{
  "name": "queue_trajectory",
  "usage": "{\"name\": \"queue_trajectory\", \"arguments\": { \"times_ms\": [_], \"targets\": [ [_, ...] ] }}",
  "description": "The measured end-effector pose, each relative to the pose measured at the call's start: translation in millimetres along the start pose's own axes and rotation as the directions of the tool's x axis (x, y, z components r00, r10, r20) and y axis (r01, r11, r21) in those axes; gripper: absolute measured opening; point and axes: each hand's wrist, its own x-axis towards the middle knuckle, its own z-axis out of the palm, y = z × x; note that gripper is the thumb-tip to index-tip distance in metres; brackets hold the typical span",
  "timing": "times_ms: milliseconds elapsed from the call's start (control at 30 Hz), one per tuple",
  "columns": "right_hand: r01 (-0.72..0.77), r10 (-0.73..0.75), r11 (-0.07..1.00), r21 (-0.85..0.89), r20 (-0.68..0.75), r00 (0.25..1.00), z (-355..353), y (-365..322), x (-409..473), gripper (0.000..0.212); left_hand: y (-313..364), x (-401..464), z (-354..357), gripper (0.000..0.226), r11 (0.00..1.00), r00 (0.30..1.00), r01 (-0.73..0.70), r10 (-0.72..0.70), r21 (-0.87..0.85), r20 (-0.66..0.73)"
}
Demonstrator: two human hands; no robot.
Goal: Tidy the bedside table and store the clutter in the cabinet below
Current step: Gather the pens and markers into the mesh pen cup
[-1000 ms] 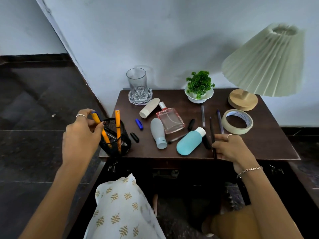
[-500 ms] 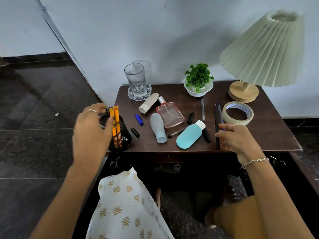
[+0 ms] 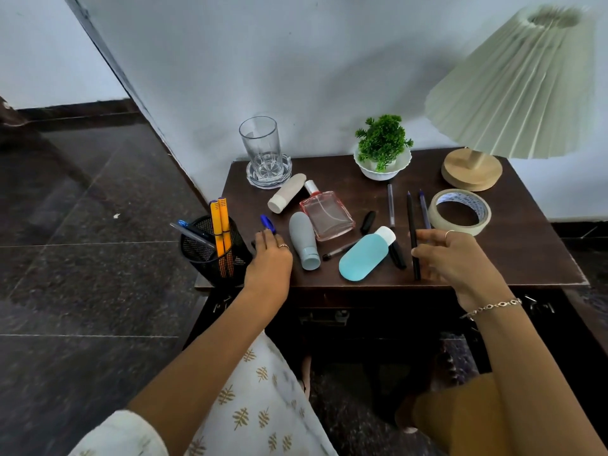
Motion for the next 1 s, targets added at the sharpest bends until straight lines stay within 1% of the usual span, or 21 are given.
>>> {"name": "queue_trajectory", "arguments": {
  "times_ms": [100,200,333,400,467,500,567,600,633,667,700,733,767,800,833,867,900,933,1000],
  "targets": [
    [0.001,-0.001,1.0,0.002,-0.002,1.0,-0.9,-0.1,1.3,0.033,-2.4,5.9,1.1,0.061,0.996,0.998,0.064,-0.065,0.07,0.02],
    [0.009,-0.01,1.0,0.018,0.012,1.0,-0.8,-0.5,1.5,0.031,-4.4,6.5,1.3,0.054,0.986,0.997,0.072,-0.078,0.153,0.03],
    [0.03,-0.03,1.0,0.01,0.024,0.999,1.4,-0.4,0.6,0.028,-5.0,4.0,1.1,0.042,0.973,1.0,0.004,-0.005,0.23,0.005],
    [0.033,-0.033,0.999,-0.014,0.024,0.999,3.0,0.2,1.3,0.032,-5.7,2.0,0.0,0.035,0.973,0.999,-0.033,0.035,0.229,-0.008],
    [0.046,-0.045,0.998,-0.038,0.021,0.999,4.8,2.3,1.0,0.035,-5.3,-2.2,-3.8,0.032,0.983,0.998,-0.061,0.066,0.173,-0.021],
    [0.055,-0.054,0.997,-0.048,0.021,0.998,6.3,2.9,-0.3,0.036,-5.0,-4.4,-5.7,0.03,0.992,0.997,-0.058,0.062,0.11,-0.037],
    [0.084,-0.082,0.994,-0.067,0.037,0.996,10.7,3.4,-6.4,0.035,-5.4,-8.8,-12.7,0.021,0.992,0.992,-0.016,0.0,-0.125,-0.13],
    [0.112,-0.109,0.991,-0.08,0.045,0.993,13.8,3.3,-10.6,0.033,-7.2,-9.7,-15.4,0.018,0.956,0.978,0.007,-0.067,-0.294,-0.197],
    [0.145,-0.141,0.985,-0.092,0.052,0.989,17.1,2.9,-15.5,0.032,-8.3,-10.1,-17.2,0.019,0.877,0.96,0.017,-0.148,-0.48,-0.237],
    [0.175,-0.17,0.979,-0.1,0.059,0.984,20.6,2.6,-20.6,0.031,-8.2,-10.5,-18.4,0.022,0.734,0.952,0.019,-0.222,-0.679,-0.213],
    [0.194,-0.187,0.975,-0.108,0.07,0.98,24.4,2.9,-25.6,0.03,-7.0,-11.2,-18.6,0.023,0.504,0.955,0.026,-0.267,-0.863,-0.127],
    [0.205,-0.196,0.972,-0.117,0.085,0.977,27.6,3.7,-30.3,0.029,-4.1,-13.7,-20.9,0.02,0.205,0.964,0.043,-0.264,-0.978,-0.013],
    [0.212,-0.2,0.969,-0.128,0.105,0.974,30.8,5.5,-35.0,0.028,-0.7,-16.7,-22.8,0.013,-0.087,0.971,0.086,-0.217,-0.992,0.103],
    [0.22,-0.203,0.965,-0.141,0.128,0.971,33.6,7.4,-39.8,0.028,2.0,-19.5,-24.9,0.006,-0.316,0.973,0.126,-0.146,-0.94,0.179],
    [0.233,-0.209,0.96,-0.157,0.155,0.966,36.2,9.9,-44.4,0.028,3.2,-20.8,-25.6,0.005,-0.448,0.972,0.148,-0.096,-0.882,0.212],
    [0.252,-0.22,0.954,-0.166,0.189,0.957,38.4,12.6,-49.1,0.029,3.8,-21.8,-26.9,0.009,-0.524,0.972,0.162,-0.061,-0.836,0.227],
    [0.274,-0.233,0.947,-0.166,0.228,0.945,40.7,15.4,-53.2,0.031,3.6,-21.4,-27.2,0.011,-0.568,0.973,0.167,-0.037,-0.806,0.228],
    [0.294,-0.243,0.941,-0.169,0.267,0.933,43.0,17.8,-57.6,0.032,2.9,-20.4,-27.1,0.011,-0.598,0.973,0.17,-0.022,-0.783,0.228],
    [0.329,-0.251,0.921,-0.208,0.33,0.91,47.7,20.1,-65.2,0.032,2.2,-18.5,-27.2,0.008,-0.628,0.974,0.175,0.001,-0.758,0.225]
  ]
}}
